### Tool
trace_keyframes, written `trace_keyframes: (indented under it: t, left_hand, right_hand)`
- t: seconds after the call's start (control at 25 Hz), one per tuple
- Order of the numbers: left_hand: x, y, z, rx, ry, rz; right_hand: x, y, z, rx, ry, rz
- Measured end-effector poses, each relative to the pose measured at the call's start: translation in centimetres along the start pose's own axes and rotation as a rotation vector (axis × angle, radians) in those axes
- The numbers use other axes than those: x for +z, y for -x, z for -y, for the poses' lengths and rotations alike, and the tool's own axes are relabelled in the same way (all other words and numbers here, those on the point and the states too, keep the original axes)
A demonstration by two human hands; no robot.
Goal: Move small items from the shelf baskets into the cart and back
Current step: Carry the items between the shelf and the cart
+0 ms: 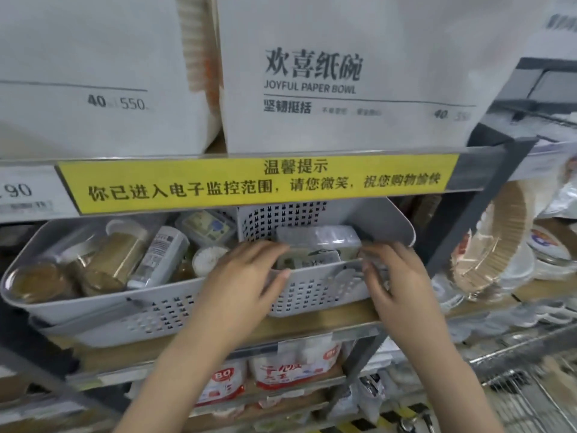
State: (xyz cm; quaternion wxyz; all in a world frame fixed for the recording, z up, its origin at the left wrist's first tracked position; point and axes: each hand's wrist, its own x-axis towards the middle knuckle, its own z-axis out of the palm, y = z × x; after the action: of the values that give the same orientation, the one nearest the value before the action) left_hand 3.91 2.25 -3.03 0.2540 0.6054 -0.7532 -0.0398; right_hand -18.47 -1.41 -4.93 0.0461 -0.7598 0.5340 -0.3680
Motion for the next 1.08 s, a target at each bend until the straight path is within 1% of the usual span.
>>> trace_keyframes:
  t: [0.12,0.2,0.28,0.32,0.36,0.44,0.48,0.52,0.6,0.72,0.8,0.88,0.92,0.96,1.04,1.08]
  left_hand:
    - [1.1,-0.7,0.2,0.109,-0.112,0.018]
    - [1.5,-0.7,0.7,0.119,-0.109,0.018]
    - [1.5,-0.7,0.8,0.116,-0.089,0.03]
    - [1.6,-0.7,0.9,0.117,-0.082,0.029]
    - [1.7,-0.8,0.9,0.117,-0.075,0.021]
    - [1.7,-1.0,0.8,0.104,-0.045,0.01]
    - [1.7,-1.1,0.8,0.101,-0.033,-0.004]
    - [1.7,-1.1,0.8,0.103,-0.022,-0.018]
    - [1.6,-1.2,0.6,0.109,0.002,-0.013]
    - [1.2,-1.5,0.4,0.126,0.067,0.021]
    - [0.7,-1.5,0.8,0.084,0.164,0.008]
    - [-0.3,-1.7,1.6,-0.04,0.22,-0.05]
    - [-1.0,-1.9,1.6,-0.097,0.223,-0.061]
    - [-1.6,-2.3,1.4,-0.157,0.209,-0.05]
    - [-2.6,-3.8,0.6,-0.264,0.141,0.058]
    - [-2.6,-4.5,0.4,-0.287,0.121,0.118]
  right_hand:
    - [0.4,-1.4,-1.1,-0.049,0.12,0.026]
    - [0.2,-1.8,-1.3,-0.104,0.171,0.045]
    - [-0.6,-2.6,-1.0,-0.081,0.176,0.098]
    - [-0.9,-3.2,-0.8,-0.034,0.184,0.166]
    - [-1.0,-4.2,-0.7,0.016,0.208,0.275]
    - [-0.7,-6.6,-0.7,0.097,0.251,0.543]
    - [-0.3,-7.7,-0.7,0.131,0.232,0.658]
    - [0.2,-8.6,-0.6,0.153,0.188,0.737]
    - [1.2,-10.1,-1.0,0.188,0.139,0.836]
    - [1.9,-11.1,-1.7,0.195,0.19,0.935]
    - [2.3,-11.4,-1.5,0.155,0.163,1.003]
    - [2.8,-11.5,-0.9,0.093,0.173,1.065]
    - [3.2,-11.6,-0.7,0.045,0.223,1.086]
    - [3.5,-11.7,-0.6,-0.006,0.279,1.103]
    - [4.1,-11.7,-0.4,-0.075,0.362,1.128]
    - [4.3,-11.6,-0.5,-0.09,0.377,1.132]
